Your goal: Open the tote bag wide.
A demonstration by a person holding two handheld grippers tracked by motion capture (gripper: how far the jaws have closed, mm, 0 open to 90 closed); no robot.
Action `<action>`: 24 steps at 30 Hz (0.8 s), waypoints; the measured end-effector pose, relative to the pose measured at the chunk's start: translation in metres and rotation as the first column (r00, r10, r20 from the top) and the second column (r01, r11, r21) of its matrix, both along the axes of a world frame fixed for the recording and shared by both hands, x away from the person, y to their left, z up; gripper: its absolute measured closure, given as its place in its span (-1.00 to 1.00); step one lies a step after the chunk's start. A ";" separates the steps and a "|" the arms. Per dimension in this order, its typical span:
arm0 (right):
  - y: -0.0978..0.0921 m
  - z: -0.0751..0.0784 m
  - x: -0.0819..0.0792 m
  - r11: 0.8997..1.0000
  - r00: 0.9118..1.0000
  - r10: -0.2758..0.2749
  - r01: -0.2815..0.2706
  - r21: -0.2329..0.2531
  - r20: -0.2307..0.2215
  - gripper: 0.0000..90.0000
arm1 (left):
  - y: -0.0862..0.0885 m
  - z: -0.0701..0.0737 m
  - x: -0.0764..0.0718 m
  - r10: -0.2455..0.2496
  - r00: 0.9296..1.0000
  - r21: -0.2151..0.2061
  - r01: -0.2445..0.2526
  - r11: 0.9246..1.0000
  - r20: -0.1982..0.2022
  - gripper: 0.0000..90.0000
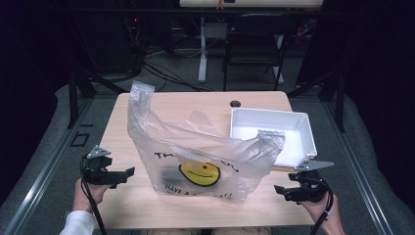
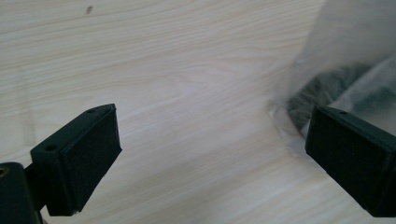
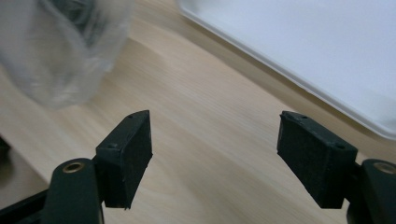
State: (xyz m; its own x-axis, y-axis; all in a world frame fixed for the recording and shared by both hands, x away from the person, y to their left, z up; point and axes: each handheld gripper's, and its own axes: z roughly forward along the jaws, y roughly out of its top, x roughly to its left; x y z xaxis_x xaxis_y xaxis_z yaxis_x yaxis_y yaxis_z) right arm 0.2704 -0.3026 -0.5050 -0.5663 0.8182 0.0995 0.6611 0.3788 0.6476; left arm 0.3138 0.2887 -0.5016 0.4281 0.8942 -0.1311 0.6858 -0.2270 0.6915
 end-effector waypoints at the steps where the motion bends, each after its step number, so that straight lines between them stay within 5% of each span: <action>1: 0.004 0.002 -0.002 1.000 1.000 0.013 -0.013 0.007 0.002 -0.41 | -0.001 0.001 -0.001 -0.012 1.000 -0.008 0.012 1.000 -0.002 -0.91; 8: 0.030 0.011 -0.013 0.990 0.991 0.133 -0.134 0.031 0.018 -0.35 | -0.015 0.007 -0.009 -0.108 0.994 -0.019 0.108 0.994 -0.013 -0.84; 14: 0.049 0.020 -0.018 0.972 0.974 0.224 -0.226 0.069 0.041 -0.19 | -0.028 0.012 -0.012 -0.167 0.986 -0.046 0.168 0.985 0.006 -0.66; 16: 0.056 0.023 -0.019 0.966 0.969 0.239 -0.243 0.085 0.058 -0.06 | -0.031 0.013 -0.013 -0.179 0.984 -0.054 0.180 0.982 0.012 -0.62; 21: 0.075 0.029 -0.015 0.952 0.958 0.266 -0.278 0.126 0.103 0.41 | -0.039 0.013 -0.012 -0.211 0.977 -0.121 0.213 0.970 0.030 -0.15; 24: 0.083 0.032 -0.012 0.955 0.958 0.256 -0.271 0.119 0.133 0.58 | -0.042 0.013 -0.012 -0.226 0.973 -0.124 0.231 0.965 0.052 0.03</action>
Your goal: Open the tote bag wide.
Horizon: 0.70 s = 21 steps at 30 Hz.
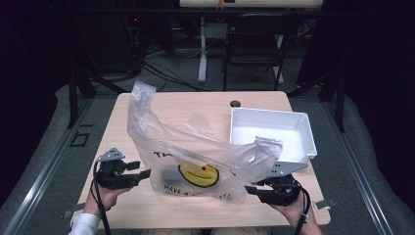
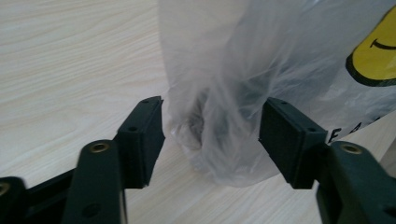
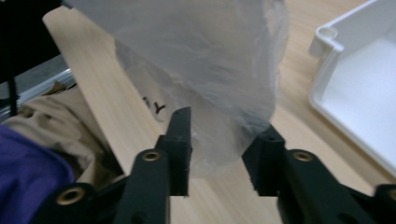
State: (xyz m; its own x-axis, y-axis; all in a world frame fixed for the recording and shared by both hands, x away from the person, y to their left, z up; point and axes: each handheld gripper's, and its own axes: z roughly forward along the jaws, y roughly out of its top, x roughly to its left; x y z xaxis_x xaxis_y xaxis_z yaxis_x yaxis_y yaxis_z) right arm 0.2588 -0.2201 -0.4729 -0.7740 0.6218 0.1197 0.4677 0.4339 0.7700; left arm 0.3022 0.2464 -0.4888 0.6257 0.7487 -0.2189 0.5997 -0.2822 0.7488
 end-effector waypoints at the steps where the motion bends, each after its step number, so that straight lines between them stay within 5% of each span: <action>1: 0.000 0.000 0.000 1.000 1.000 0.000 0.000 0.000 0.000 0.58 | -0.002 0.000 0.000 -0.002 1.000 0.004 0.002 1.000 0.010 0.03; 6: 0.010 0.005 0.007 0.999 0.999 -0.018 0.017 0.028 0.035 0.81 | -0.007 -0.001 0.002 0.019 0.999 -0.001 -0.019 1.000 0.038 0.39; 12: 0.024 0.000 0.027 0.999 0.999 -0.035 0.035 0.036 -0.002 0.88 | -0.012 -0.011 0.010 -0.003 1.000 0.010 0.003 1.000 -0.015 0.86; 21: 0.032 -0.007 0.044 0.998 0.996 -0.059 0.059 -0.006 -0.069 0.91 | -0.018 -0.019 0.013 -0.016 0.999 0.057 0.019 0.998 -0.038 0.98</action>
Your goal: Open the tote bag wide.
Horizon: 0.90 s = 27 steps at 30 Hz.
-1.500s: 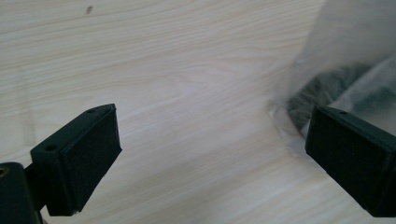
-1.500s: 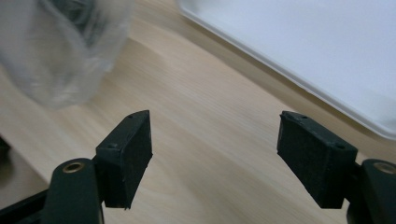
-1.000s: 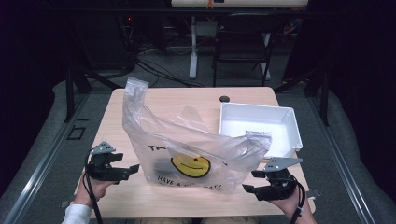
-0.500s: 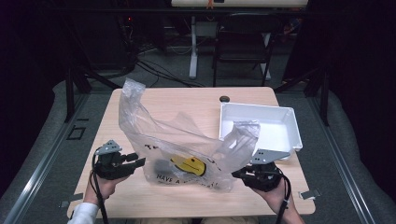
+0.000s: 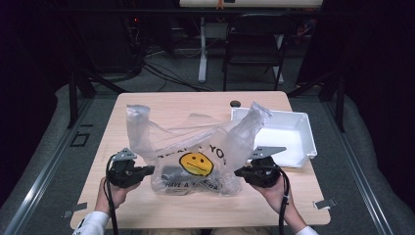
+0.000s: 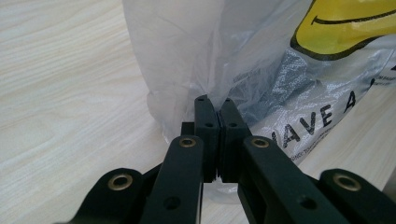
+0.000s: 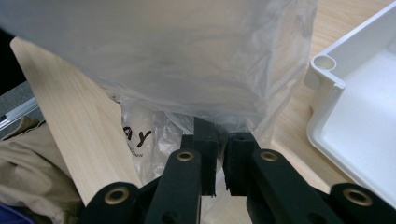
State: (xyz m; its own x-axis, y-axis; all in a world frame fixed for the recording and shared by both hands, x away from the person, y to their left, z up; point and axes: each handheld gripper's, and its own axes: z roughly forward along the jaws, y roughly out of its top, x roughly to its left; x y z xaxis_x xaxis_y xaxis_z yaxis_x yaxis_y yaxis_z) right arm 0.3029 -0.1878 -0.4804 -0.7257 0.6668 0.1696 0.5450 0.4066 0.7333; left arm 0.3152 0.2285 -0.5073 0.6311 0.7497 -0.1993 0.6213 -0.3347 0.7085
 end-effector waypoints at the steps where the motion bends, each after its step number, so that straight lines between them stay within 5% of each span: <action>1: 0.001 -0.001 0.002 1.000 1.000 -0.002 0.002 0.003 -0.005 0.92 | 0.000 -0.001 0.000 -0.002 1.000 0.005 0.003 1.000 -0.012 0.99; 3: 0.003 -0.002 0.006 0.999 1.000 -0.010 0.010 -0.033 -0.017 0.92 | 0.001 -0.001 0.001 0.003 1.000 0.020 -0.002 1.000 -0.016 0.99; 4: 0.005 -0.006 0.007 1.000 1.000 -0.009 0.009 -0.009 -0.018 0.92 | 0.001 -0.002 0.001 0.008 1.000 0.017 -0.008 1.000 -0.017 0.99; 9: 0.004 -0.011 0.011 0.998 0.999 -0.014 0.011 -0.060 -0.047 0.93 | 0.003 -0.003 0.002 0.013 0.999 0.020 -0.013 1.000 -0.029 0.99; 12: 0.006 -0.017 0.010 0.999 0.997 -0.015 0.011 -0.048 -0.075 0.95 | 0.004 -0.004 0.002 0.016 0.999 0.033 -0.015 0.999 -0.036 0.99; 16: 0.005 -0.021 0.011 0.997 0.998 -0.009 0.004 -0.081 -0.063 0.96 | 0.004 -0.005 0.002 0.023 0.999 0.048 -0.021 0.999 -0.035 0.99; 23: 0.007 -0.028 0.012 0.997 0.994 -0.011 0.003 -0.081 -0.109 0.97 | 0.004 -0.008 0.003 0.021 0.998 0.055 -0.017 0.998 -0.063 0.99; 27: 0.006 -0.030 0.014 0.992 0.994 -0.022 0.008 -0.129 -0.109 0.97 | 0.005 -0.009 0.003 0.024 0.997 0.056 -0.019 0.998 -0.075 0.99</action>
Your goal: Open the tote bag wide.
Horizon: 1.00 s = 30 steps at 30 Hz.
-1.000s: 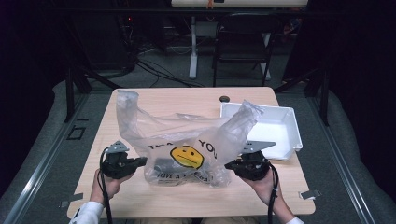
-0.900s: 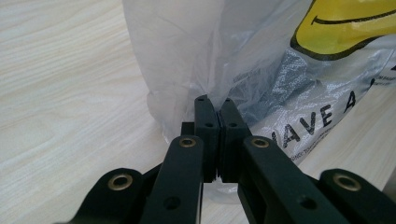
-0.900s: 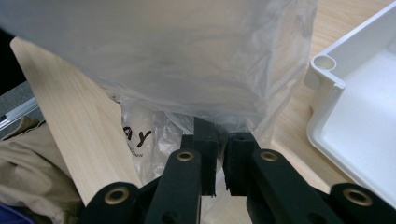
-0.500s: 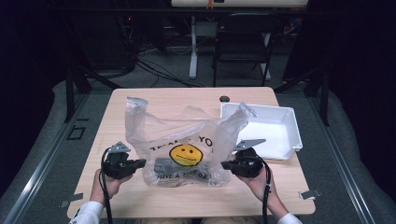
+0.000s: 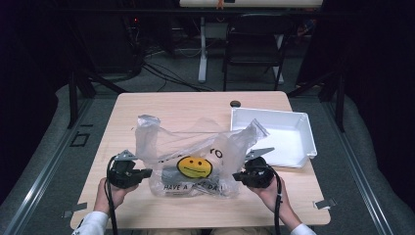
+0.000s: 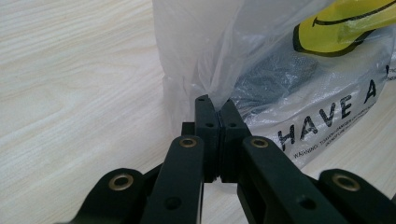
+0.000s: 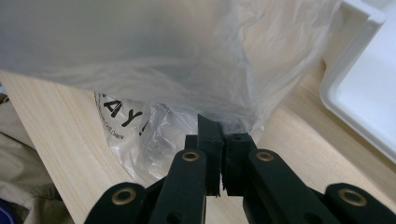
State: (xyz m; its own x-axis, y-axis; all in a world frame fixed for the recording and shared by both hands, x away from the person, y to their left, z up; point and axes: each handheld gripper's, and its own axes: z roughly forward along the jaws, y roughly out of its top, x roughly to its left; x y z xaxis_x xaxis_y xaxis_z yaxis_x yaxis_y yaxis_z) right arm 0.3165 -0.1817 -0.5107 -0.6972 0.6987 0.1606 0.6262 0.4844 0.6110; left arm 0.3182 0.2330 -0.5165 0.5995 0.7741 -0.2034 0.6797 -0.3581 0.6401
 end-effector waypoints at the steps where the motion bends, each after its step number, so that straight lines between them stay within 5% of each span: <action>1: 0.001 -0.003 0.000 1.000 1.000 0.003 -0.003 0.019 -0.016 0.97 | 0.000 -0.001 0.000 0.006 1.000 -0.002 -0.006 1.000 0.004 0.99; 18: 0.004 -0.011 0.001 1.000 0.999 0.015 -0.016 -0.026 -0.041 0.98 | 0.001 -0.003 0.002 -0.004 1.000 0.048 0.005 0.999 -0.015 0.99; 20: 0.006 -0.013 0.001 1.000 0.999 0.001 -0.002 -0.026 -0.034 0.98 | 0.001 -0.004 0.001 0.001 1.000 0.055 0.000 0.999 -0.017 0.99; 21: 0.008 -0.016 0.000 0.999 0.999 -0.030 0.030 0.013 -0.025 0.98 | 0.001 -0.004 0.002 -0.001 1.000 0.057 0.002 0.998 -0.019 0.99; 23: 0.005 -0.015 0.003 1.000 0.999 0.003 -0.004 -0.031 -0.042 0.98 | 0.001 -0.004 0.002 0.006 1.000 0.059 -0.004 0.998 -0.024 0.99; 30: 0.006 -0.018 0.004 0.999 0.999 -0.017 0.015 -0.030 -0.043 0.98 | 0.001 -0.007 0.004 0.005 0.999 0.073 -0.003 0.997 -0.032 1.00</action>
